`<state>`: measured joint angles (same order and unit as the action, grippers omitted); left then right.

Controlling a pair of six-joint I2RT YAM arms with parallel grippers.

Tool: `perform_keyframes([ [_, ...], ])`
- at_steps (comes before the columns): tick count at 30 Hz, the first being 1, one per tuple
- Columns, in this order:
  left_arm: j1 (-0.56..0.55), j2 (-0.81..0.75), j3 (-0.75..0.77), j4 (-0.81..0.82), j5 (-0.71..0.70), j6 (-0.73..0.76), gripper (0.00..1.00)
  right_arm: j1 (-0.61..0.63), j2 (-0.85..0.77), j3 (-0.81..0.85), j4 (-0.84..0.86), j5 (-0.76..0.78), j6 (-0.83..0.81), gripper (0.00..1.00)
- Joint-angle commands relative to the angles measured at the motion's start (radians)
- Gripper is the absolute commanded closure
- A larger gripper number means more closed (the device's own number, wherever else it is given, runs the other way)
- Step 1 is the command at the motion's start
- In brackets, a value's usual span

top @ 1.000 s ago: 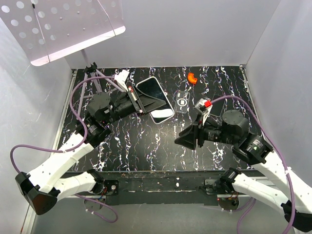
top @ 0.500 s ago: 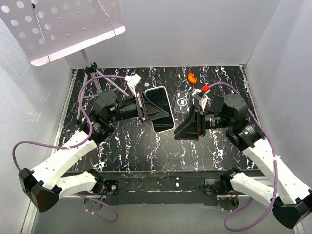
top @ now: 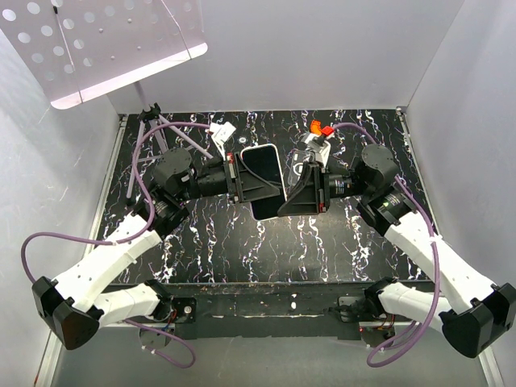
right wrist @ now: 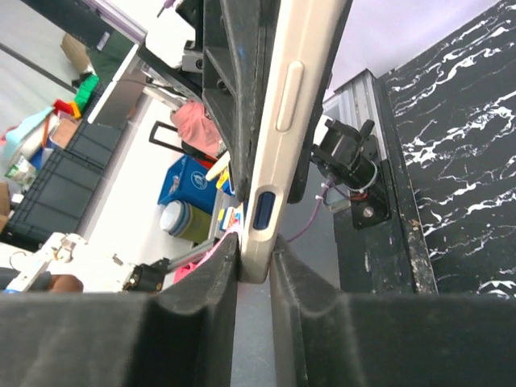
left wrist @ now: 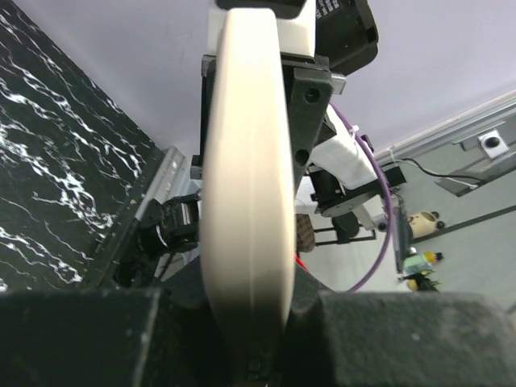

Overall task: Take the phone out of the phone case
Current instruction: Remove the phone case from the phone.

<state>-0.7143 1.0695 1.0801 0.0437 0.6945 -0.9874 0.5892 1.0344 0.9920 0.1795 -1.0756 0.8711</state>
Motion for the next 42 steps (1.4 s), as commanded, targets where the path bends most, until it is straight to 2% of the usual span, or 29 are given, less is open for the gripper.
perform_keyframes([
  [1,-0.002,-0.003,0.067,0.015,0.019,0.01,1.0,-0.003,0.012,0.023,0.143,0.008,0.052,0.9],
  [2,-0.001,0.0,0.073,0.015,0.017,0.003,1.0,-0.002,0.012,0.017,0.149,0.014,0.052,0.98],
  [3,-0.002,0.001,0.079,0.013,0.013,-0.003,1.0,-0.002,0.006,0.007,0.149,0.028,0.046,0.99],
  [4,-0.001,0.001,0.083,0.01,0.001,-0.016,0.89,-0.002,-0.003,-0.003,0.14,0.048,0.033,0.99],
  [6,0.003,-0.011,0.073,0.028,-0.035,-0.046,0.53,-0.002,-0.019,-0.029,0.161,0.062,0.031,0.99],
  [7,0.006,-0.02,0.055,0.051,-0.056,-0.072,0.43,-0.003,-0.025,-0.041,0.178,0.063,0.04,0.99],
  [8,0.01,-0.029,0.037,0.079,-0.073,-0.098,0.36,-0.002,-0.028,-0.053,0.196,0.063,0.049,0.99],
  [10,0.019,-0.034,0.02,0.128,-0.093,-0.151,0.34,-0.002,-0.039,-0.073,0.228,0.068,0.068,0.99],
  [12,0.03,-0.026,0.004,0.192,-0.101,-0.207,0.36,-0.002,-0.051,-0.087,0.236,0.077,0.071,0.99],
  [14,0.038,-0.017,-0.008,0.255,-0.105,-0.252,0.42,-0.002,-0.06,-0.093,0.238,0.089,0.071,0.99],
  [19,0.045,0.003,-0.012,0.297,-0.13,-0.286,0.54,-0.002,-0.065,-0.104,0.261,0.063,0.095,0.99],
  [21,0.049,0.013,-0.006,0.292,-0.132,-0.289,0.64,0.001,-0.069,-0.11,0.262,0.054,0.098,0.99],
  [24,0.05,0.043,0.021,0.271,-0.121,-0.287,0.93,0.0,-0.071,-0.113,0.258,0.031,0.101,0.99],
  [25,0.05,0.05,0.033,0.256,-0.109,-0.286,1.0,0.0,-0.073,-0.112,0.246,0.029,0.095,0.99],
  [27,0.052,0.066,0.047,0.234,-0.098,-0.29,1.0,-0.002,-0.077,-0.098,0.197,0.017,0.05,0.96],
  [30,0.059,0.063,0.037,0.251,-0.092,-0.321,1.0,0.001,-0.089,-0.093,0.183,-0.004,0.02,0.81],
  [35,0.061,0.063,0.035,0.251,-0.072,-0.336,1.0,-0.002,-0.076,-0.055,0.133,-0.023,-0.02,0.86],
  [42,0.065,0.061,0.021,0.245,-0.075,-0.346,1.0,0.0,-0.073,-0.047,0.163,-0.052,-0.015,0.75],
])
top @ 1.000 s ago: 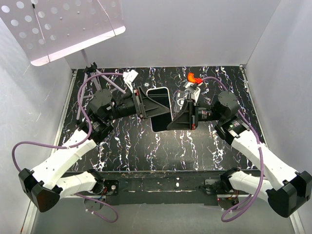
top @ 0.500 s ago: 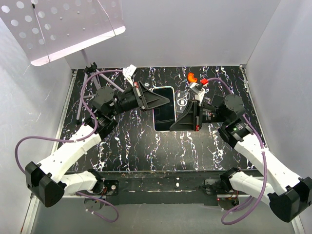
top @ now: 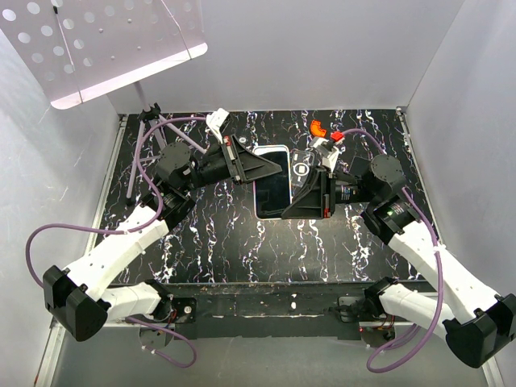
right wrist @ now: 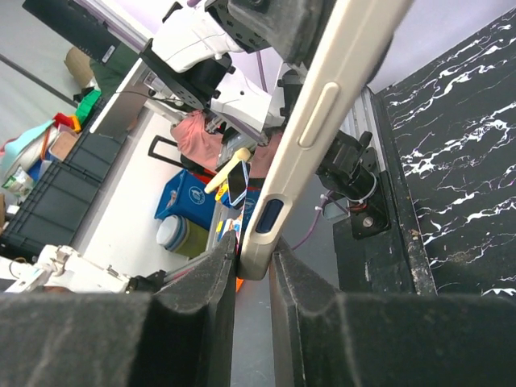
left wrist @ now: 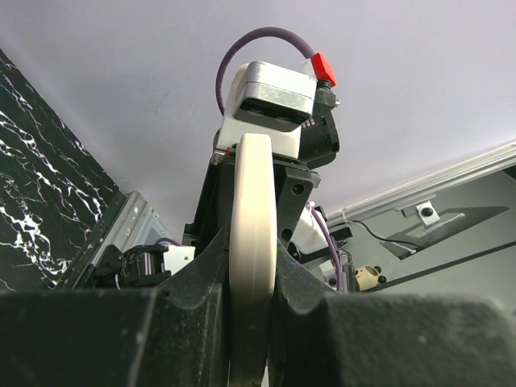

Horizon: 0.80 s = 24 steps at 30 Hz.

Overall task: Take the phone out of the phone case
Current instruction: Remove the phone case from the phone.

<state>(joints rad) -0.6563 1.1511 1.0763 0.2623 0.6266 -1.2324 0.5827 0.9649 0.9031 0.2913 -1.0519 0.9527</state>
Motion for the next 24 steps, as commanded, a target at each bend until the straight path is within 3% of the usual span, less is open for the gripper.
perform_keyframes([
  [1,0.007,-0.018,0.025,0.026,-0.007,-0.101,1.0,0.006,-0.002,0.042,0.052,-0.08,-0.097,0.75],
  [4,0.01,-0.014,0.025,0.026,-0.002,-0.104,1.0,0.005,0.001,0.042,0.054,-0.083,-0.097,0.78],
  [9,0.012,-0.014,0.025,0.017,-0.004,-0.108,1.0,0.005,-0.002,0.034,0.055,-0.098,-0.112,0.74],
  [10,0.015,-0.011,0.025,0.011,-0.004,-0.119,1.0,0.006,-0.005,0.033,0.052,-0.1,-0.121,0.75],
  [11,0.017,-0.011,0.024,0.0,-0.005,-0.142,1.0,0.006,-0.011,0.03,0.043,-0.1,-0.147,0.86],
  [12,0.023,-0.007,0.024,-0.018,-0.001,-0.175,1.0,0.008,-0.018,0.033,0.014,-0.097,-0.185,0.96],
  [13,0.029,0.001,0.019,-0.029,0.01,-0.223,1.0,0.012,-0.035,0.04,-0.038,-0.073,-0.254,0.99],
  [17,0.037,0.042,-0.027,0.067,0.064,-0.439,1.0,0.084,-0.052,0.121,-0.37,0.082,-0.595,0.99],
  [24,0.038,0.088,-0.105,0.29,0.094,-0.691,1.0,0.241,-0.028,0.22,-0.558,0.381,-0.865,0.99],
])
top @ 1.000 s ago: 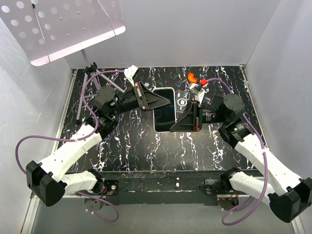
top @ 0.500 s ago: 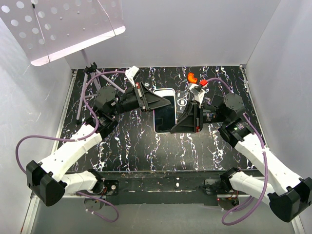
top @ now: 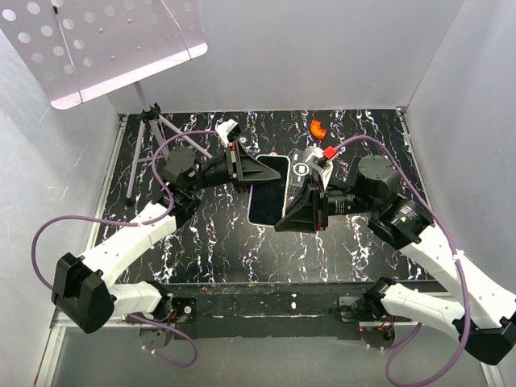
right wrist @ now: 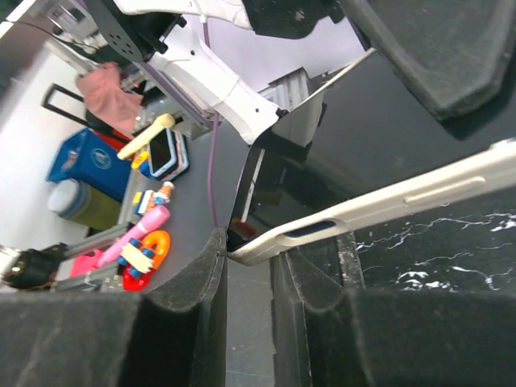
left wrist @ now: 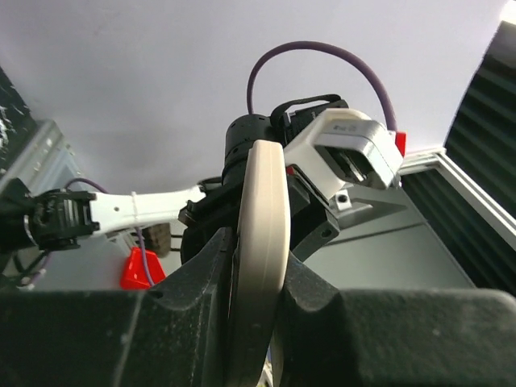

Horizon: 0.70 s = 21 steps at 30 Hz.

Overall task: Take the phone out of the phone case
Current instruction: Remove the phone case from the phone.

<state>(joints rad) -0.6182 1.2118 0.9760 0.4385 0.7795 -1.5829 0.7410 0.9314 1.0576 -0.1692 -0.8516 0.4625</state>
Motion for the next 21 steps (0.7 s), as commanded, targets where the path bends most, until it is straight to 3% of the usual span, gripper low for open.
perform_keyframes([
  [1,0.0,0.031,-0.002,0.121,-0.051,-0.351,1.0,0.102,0.009,0.079,-0.116,0.244,-0.401,0.99],
  [7,-0.002,0.023,0.046,0.051,-0.006,-0.325,1.0,0.172,0.052,0.195,-0.196,0.485,-0.576,0.99],
  [11,-0.002,0.002,0.038,0.025,-0.014,-0.307,1.0,0.176,0.09,0.261,-0.199,0.574,-0.585,0.99],
  [15,-0.002,-0.008,0.016,0.077,-0.034,-0.287,1.0,0.178,0.092,0.243,-0.146,0.832,-0.472,0.99],
  [18,-0.002,-0.032,0.03,0.01,-0.086,-0.154,1.0,0.176,0.066,0.199,-0.218,0.965,-0.296,0.98],
  [21,0.002,-0.054,0.055,-0.098,-0.144,-0.007,1.0,0.176,0.052,0.188,-0.37,0.878,-0.15,0.68],
])
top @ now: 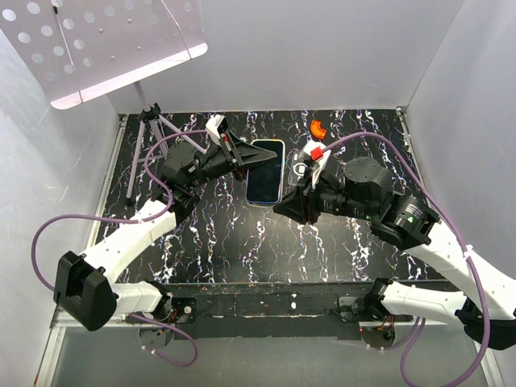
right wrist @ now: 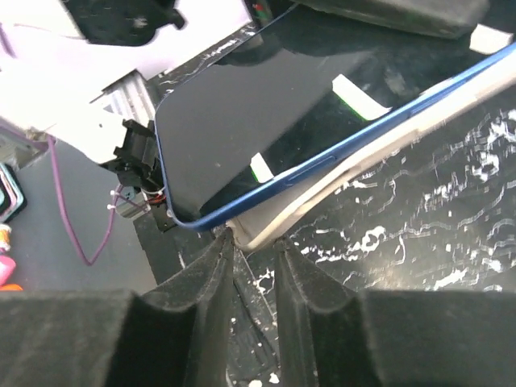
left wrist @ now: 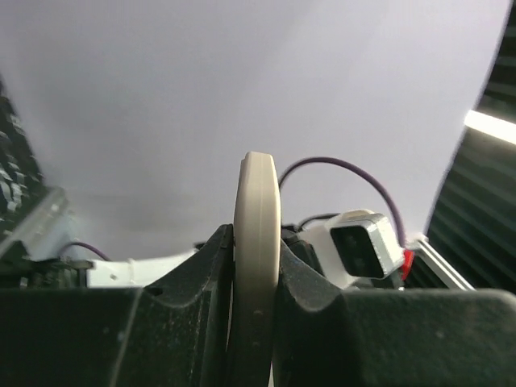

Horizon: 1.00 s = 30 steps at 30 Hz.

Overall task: Take the phone out of the phone case
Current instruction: Remove the phone case from the phone.

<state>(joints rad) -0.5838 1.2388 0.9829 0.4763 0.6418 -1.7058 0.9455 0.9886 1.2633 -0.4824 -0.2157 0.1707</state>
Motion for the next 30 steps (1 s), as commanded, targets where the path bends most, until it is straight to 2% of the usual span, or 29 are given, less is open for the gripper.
perform_keyframes([
  [1,-0.031,-0.085,0.049,-0.155,-0.034,0.159,1.0,-0.028,-0.025,-0.025,-0.096,0.183,0.208,0.63],
  [3,-0.022,-0.096,0.057,-0.209,-0.073,0.228,1.0,-0.028,-0.074,-0.05,-0.117,0.058,0.303,0.5],
  [7,-0.014,-0.114,0.059,-0.26,-0.16,0.326,1.0,-0.031,-0.165,-0.039,-0.174,-0.04,0.467,0.45],
  [11,-0.013,-0.127,0.082,-0.346,-0.226,0.412,1.0,-0.048,-0.249,-0.143,0.022,-0.181,0.628,0.53],
  [13,-0.013,-0.121,0.085,-0.349,-0.225,0.42,1.0,-0.069,-0.249,-0.191,0.167,-0.259,0.722,0.61],
  [15,-0.013,-0.119,0.08,-0.343,-0.218,0.416,1.0,-0.089,-0.22,-0.202,0.227,-0.307,0.765,0.68],
  [20,-0.014,-0.125,0.073,-0.323,-0.211,0.4,1.0,-0.138,-0.185,-0.197,0.278,-0.336,0.793,0.67],
  [24,-0.013,-0.127,0.066,-0.3,-0.199,0.38,1.0,-0.194,-0.157,-0.214,0.32,-0.375,0.816,0.55],
  [30,-0.014,-0.125,0.043,-0.248,-0.18,0.338,1.0,-0.249,-0.128,-0.237,0.349,-0.404,0.819,0.54],
])
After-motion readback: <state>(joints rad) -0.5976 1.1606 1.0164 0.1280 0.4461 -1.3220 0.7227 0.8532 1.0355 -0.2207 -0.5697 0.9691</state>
